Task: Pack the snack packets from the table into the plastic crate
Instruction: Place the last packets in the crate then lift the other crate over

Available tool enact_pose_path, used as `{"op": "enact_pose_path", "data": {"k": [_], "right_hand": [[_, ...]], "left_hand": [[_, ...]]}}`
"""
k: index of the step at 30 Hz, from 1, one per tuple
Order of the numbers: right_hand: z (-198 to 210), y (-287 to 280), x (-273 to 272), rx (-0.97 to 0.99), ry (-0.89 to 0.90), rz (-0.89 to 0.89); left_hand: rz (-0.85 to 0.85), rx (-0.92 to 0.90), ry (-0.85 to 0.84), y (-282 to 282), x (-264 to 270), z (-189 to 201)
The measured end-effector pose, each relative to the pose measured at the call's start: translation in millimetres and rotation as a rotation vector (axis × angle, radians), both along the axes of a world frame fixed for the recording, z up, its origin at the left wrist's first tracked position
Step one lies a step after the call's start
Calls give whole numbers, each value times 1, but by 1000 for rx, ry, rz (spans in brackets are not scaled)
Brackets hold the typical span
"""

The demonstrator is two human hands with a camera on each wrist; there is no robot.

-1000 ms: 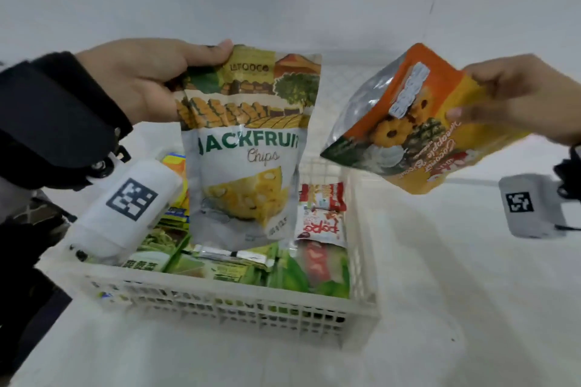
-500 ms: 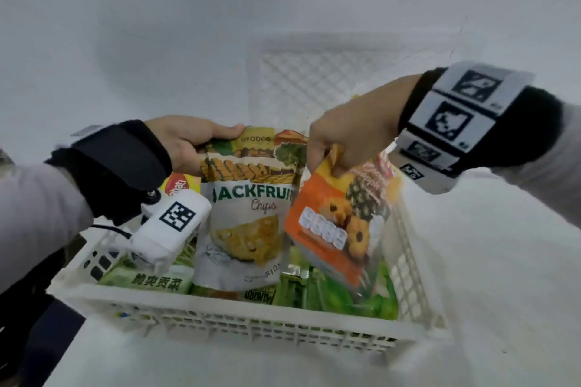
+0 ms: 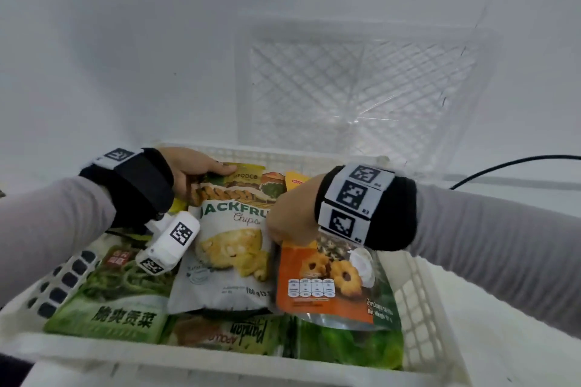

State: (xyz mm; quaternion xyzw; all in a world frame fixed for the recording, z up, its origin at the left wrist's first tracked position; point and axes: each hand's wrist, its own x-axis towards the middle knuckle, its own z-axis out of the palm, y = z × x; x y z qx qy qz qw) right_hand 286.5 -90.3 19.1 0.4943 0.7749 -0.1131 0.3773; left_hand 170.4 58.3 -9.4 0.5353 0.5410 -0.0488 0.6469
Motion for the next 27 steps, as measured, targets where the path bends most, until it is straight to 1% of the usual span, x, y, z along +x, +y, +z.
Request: {"op": "enact_pose_path", "data": {"k": [1, 2, 3, 5, 7, 11, 12, 15, 18, 20, 21, 23, 25, 27], "right_hand": [[2, -4, 0, 32, 8, 13], [2, -6, 2, 76, 37, -20], [1, -8, 5, 125, 89, -47], [0, -15, 8, 202, 169, -120], [-2, -23, 9, 260, 239, -205], [-8, -33, 4, 436, 207, -280], [-8, -35, 1, 449, 203, -312], [-6, -38, -4, 386, 172, -403], [-6, -40, -4, 295, 142, -484], [-1, -43, -3, 264, 178, -527], [3, -46, -3, 264, 217, -552], [13, -54, -3, 273, 278, -573], [24, -66, -5, 285, 277, -539], [32, -82, -12, 307, 304, -527]], "left_hand": [[-39, 55, 37, -1, 1, 1], [-79, 174, 69, -2, 2, 2], [-125, 340, 79, -2, 2, 2], [-246, 659, 61, 0, 4, 3], [-370, 831, 37, 2, 6, 4], [-555, 986, 55, 8, 8, 0], [-593, 1034, 72, 8, 8, 0], [-747, 1158, 168, 4, 11, 2], [-859, 1214, 306, -2, 11, 5], [-934, 1279, 417, -7, 5, 16], [-960, 1303, 426, -11, -2, 25], [-981, 1309, 356, -22, -19, 48], [-1010, 1312, 261, -37, -46, 68], [-1015, 1274, 162, -57, -77, 78]]}}
